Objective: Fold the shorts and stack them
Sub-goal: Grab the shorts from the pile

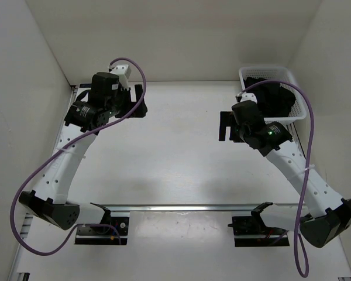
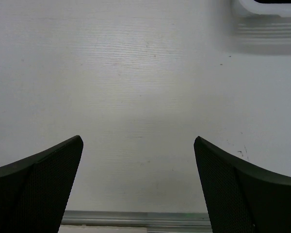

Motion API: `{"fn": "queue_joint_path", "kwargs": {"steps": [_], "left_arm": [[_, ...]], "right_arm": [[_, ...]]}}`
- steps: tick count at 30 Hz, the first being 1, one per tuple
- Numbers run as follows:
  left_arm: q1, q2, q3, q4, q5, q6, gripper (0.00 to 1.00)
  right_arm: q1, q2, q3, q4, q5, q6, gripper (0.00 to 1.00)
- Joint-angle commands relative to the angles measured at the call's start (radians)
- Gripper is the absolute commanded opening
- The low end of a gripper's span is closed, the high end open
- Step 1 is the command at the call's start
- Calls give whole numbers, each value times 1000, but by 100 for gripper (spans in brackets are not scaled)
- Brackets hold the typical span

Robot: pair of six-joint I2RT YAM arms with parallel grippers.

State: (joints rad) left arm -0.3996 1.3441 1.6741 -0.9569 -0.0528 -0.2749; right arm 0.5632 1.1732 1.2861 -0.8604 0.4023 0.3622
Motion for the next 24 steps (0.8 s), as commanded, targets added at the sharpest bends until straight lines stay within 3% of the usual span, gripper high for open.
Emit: {"fn": "queue_joint_path", "kwargs": {"steps": [1,9,11,13,14,17,22,24], "left_arm": [[10,-40,-31,10,113,26,100],[-13,-86,-103,23,96,8,100],[-13,-105,-103,23,96,8,100],[-13,-115,-113,23,45,-18,100],[-13,-115,-113,32,28,-32,100],[-13,-115,-125,43,28,-32,100],[-22,-48,-134,67,56,-3,100],[-22,-11,-134,67,68,-3,100]], "right_arm": [[-3,-30,-24,29,90,70,100],[-45,-30,-24,12,267,52,100],[-156,5,-7,73,181,-35,99],[-283,104,37,83,36,-51,89],[-418,153,112,60,-102,-37,88],[-596,350,276,40,-197,18,86],[-681,696,582,6,-234,61,82],[-690,804,778,-31,-234,72,87]]}}
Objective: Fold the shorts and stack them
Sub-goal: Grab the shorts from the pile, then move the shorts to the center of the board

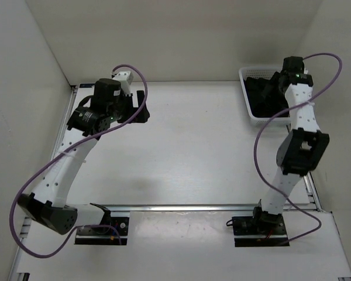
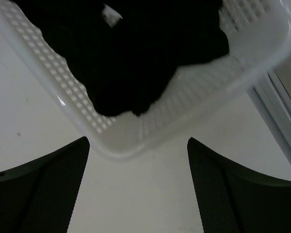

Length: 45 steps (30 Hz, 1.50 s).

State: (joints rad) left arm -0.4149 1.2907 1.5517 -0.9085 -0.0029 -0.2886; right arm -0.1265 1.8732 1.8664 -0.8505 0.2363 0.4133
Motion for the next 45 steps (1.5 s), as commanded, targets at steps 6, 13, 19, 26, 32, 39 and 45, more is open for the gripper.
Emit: {"fn": "queue_joint_path", "kwargs": {"steps": [6,13,19,26,32,39,45], "left_arm": [[-16,102,24,19,-25,20,100],[-16,176,64,28,-43,40,100],[-16,243,84,37,-14,40,100],[-16,266,114,37,55,40,100],[-4,228,82,37,155,16,100],[163,70,25,37,205,-47,100],[304,36,50,-32,205,-26,100]], "right_arm": [[-22,475,577,-113,-40,54,99],[-45,688,662,37,-29,97,99],[-45,758,662,128,-118,148,52],[-45,507,600,154,-140,99,0],[-13,143,531,154,-213,10,0],[135,-152,484,177,-597,-71,0],[382,-285,377,166,-773,-149,0]]}}
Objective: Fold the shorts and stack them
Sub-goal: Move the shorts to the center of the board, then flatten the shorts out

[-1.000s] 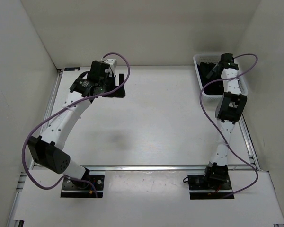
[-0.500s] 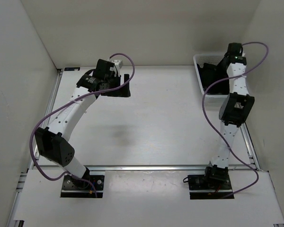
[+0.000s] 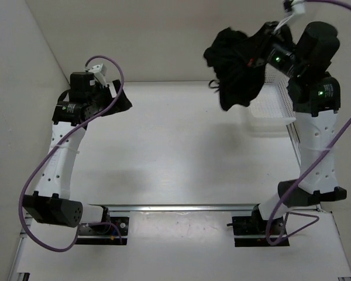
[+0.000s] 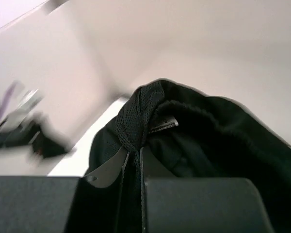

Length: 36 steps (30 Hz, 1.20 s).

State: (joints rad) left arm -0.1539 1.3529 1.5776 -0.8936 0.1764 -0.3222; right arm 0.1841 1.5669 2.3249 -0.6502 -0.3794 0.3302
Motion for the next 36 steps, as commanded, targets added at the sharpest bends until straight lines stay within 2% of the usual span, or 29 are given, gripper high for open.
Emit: {"fn": "queue_joint_path", "kwargs": {"steps": [1,4,5,6,7,8,9,11,12,14,15,16,17,18,19,21,22,23,24,25,26,27,29,30,33,36], "left_arm": [[62,-26,35,-62,26,8,100],[131,-35,65,-102,26,8,100],[146,-47,65,-102,35,8,100],[171,-47,65,-113,35,8,100],[171,-57,65,-122,35,8,100],[180,-57,55,-122,35,8,100],[180,-57,44,-122,44,8,100],[180,-45,3,-122,98,8,100],[165,-32,-33,-122,115,8,100],[119,-23,-94,-122,115,-1,92],[103,-23,-120,-111,124,-2,85],[90,-23,-146,-88,124,-18,77],[59,-23,-201,-78,124,-41,55],[44,-9,-226,-67,135,-55,43],[25,-9,-249,-58,135,-69,32],[-30,0,-319,-27,126,-119,15],[-50,9,-344,-15,126,-139,15],[-68,21,-369,1,126,-159,19],[-103,32,-416,27,114,-202,28],[-120,44,-439,42,104,-219,59],[-136,76,-458,57,89,-235,76],[-159,97,-470,68,74,-248,84],[-168,159,-482,91,49,-258,90],[-168,178,-482,102,49,-258,90],[-168,250,-452,131,31,-267,90],[-168,340,-386,131,21,-267,84]], "right_arm": [[101,-26,-175,-34,-138,-77,0],[201,-118,-361,-23,-50,-92,0],[245,-140,-503,-23,-9,-102,0],[264,-155,-572,-23,31,-102,0],[274,-183,-641,-23,74,-102,6],[275,-192,-777,-14,153,-102,56],[275,-192,-836,-14,192,-79,79],[215,-212,-922,-23,230,-48,99],[180,-234,-979,-34,250,-19,99],[160,-275,-1029,-46,278,4,99],[160,-289,-1041,-46,290,16,92],[160,-312,-1068,-46,290,33,81],[160,-312,-1084,-46,290,44,67],[160,-326,-1101,-46,268,53,37],[160,-326,-1136,-46,245,75,24],[208,-326,-1174,-46,244,98,10],[225,-326,-1191,-46,244,111,6],[256,-326,-1222,-46,244,142,6],[271,-315,-1234,-46,253,157,10],[285,-302,-1245,-36,254,171,41],[311,-301,-1262,-35,254,182,56],[327,-288,-1262,-20,254,182,71],[368,-249,-1271,-9,281,182,95],[377,-233,-1271,0,281,182,98],[391,-154,-1260,12,290,182,99],[391,-114,-1260,46,313,182,96]]}}
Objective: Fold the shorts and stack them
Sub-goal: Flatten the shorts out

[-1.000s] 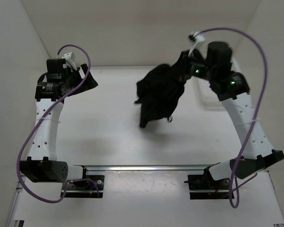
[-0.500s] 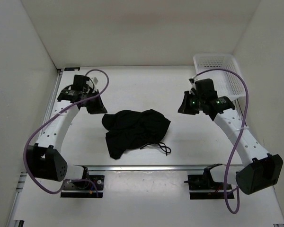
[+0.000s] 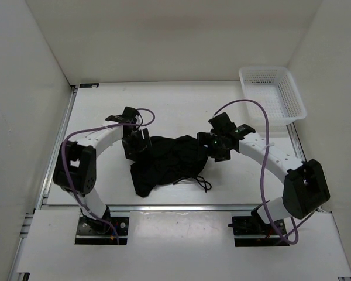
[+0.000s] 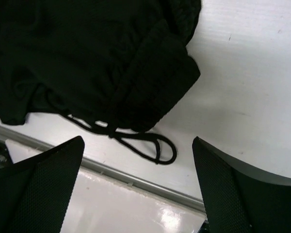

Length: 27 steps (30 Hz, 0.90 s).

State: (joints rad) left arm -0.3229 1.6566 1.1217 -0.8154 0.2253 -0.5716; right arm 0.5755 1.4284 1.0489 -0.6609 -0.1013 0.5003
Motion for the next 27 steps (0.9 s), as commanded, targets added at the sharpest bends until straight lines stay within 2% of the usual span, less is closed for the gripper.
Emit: {"fn": "queue_joint_path", "kwargs": {"steps": [1,4,5,6,8,9,13,18,20,24,25,27], "left_arm": [[1,58,87,53,-38,-8,80],[1,127,141,53,-47,-8,72],[1,141,164,53,-47,2,62],[1,164,174,53,-47,3,55],[1,186,211,53,-38,13,37],[1,198,225,53,-29,13,12],[11,233,291,41,-9,32,10],[68,224,433,-22,-21,53,10],[90,224,553,-60,-30,75,10],[140,224,817,-220,-40,101,10],[154,224,904,-240,-40,111,10],[154,224,957,-267,-21,122,10]], "right_arm": [[0,35,16,75,35,12,94],[0,96,48,96,35,12,87],[0,118,59,112,35,3,82],[0,154,72,112,35,3,68],[0,182,117,112,51,-6,49],[0,191,132,112,64,-6,29],[-12,227,244,77,98,-46,0],[-66,280,492,-2,107,-134,0],[-78,302,580,-28,107,-160,0],[-127,343,854,-100,135,-221,0],[-137,343,878,-112,120,-221,0],[-155,334,873,-112,25,-230,0]]}}
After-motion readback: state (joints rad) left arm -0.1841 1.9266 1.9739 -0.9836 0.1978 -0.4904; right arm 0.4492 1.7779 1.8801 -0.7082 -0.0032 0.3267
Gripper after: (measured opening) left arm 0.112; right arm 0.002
